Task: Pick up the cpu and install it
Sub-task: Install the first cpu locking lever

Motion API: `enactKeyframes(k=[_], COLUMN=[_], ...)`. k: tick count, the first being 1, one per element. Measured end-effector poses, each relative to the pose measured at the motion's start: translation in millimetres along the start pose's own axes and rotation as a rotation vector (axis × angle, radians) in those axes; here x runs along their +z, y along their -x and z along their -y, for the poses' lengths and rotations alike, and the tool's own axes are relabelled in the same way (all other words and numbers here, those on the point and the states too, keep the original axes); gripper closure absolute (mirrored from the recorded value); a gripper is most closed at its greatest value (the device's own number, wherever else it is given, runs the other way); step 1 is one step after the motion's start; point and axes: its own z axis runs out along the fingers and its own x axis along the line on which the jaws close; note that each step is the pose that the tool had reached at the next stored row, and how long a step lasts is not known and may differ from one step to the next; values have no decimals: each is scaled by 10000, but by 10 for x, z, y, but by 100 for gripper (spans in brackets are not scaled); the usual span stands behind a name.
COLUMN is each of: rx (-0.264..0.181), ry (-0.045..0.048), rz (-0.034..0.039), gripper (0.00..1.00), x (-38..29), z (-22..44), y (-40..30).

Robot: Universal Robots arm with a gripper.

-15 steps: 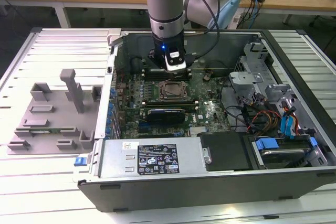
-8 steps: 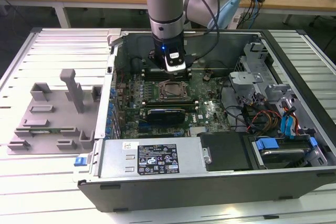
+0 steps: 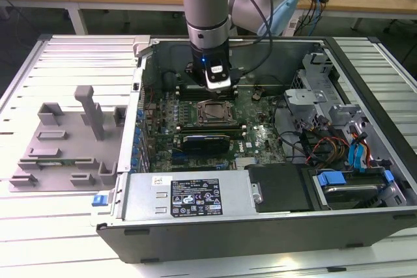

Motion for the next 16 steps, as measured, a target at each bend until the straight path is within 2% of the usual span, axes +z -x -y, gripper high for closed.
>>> enactKeyframes(k=[16], rx=[340], ry=[-305], rz=[176], gripper=[89], x=[106], z=[15], y=[-17])
